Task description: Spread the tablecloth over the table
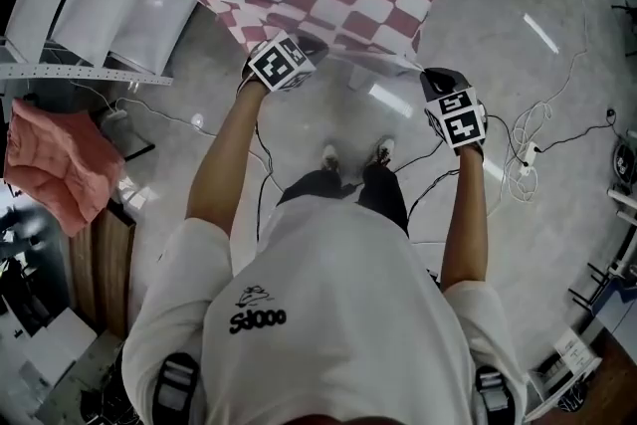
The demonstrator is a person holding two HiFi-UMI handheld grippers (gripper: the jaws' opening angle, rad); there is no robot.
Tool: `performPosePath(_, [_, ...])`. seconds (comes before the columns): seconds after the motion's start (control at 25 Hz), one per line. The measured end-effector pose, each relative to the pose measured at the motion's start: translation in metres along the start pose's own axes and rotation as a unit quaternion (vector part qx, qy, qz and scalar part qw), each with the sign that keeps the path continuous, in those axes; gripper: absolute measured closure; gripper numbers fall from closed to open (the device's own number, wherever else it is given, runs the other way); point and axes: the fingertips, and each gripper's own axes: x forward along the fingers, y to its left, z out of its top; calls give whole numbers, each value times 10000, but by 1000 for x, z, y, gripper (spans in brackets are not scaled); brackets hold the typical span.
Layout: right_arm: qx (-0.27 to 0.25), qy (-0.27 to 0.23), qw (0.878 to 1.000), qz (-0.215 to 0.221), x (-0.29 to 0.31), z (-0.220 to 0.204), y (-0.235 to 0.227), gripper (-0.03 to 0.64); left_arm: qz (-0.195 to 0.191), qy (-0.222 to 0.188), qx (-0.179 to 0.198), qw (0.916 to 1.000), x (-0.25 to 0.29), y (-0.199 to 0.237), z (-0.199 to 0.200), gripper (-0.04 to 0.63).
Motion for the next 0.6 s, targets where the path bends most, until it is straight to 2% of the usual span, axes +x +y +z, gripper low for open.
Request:
performPosePath(0.24, [57,26,9999,110,-17,-23,30,591,-272,165,135,9994,0,-29,-17,563])
performPosePath(0.6, [-39,26,9989,474,-11,-59,70,591,-99,427,-195,9988,1,-62,-57,563])
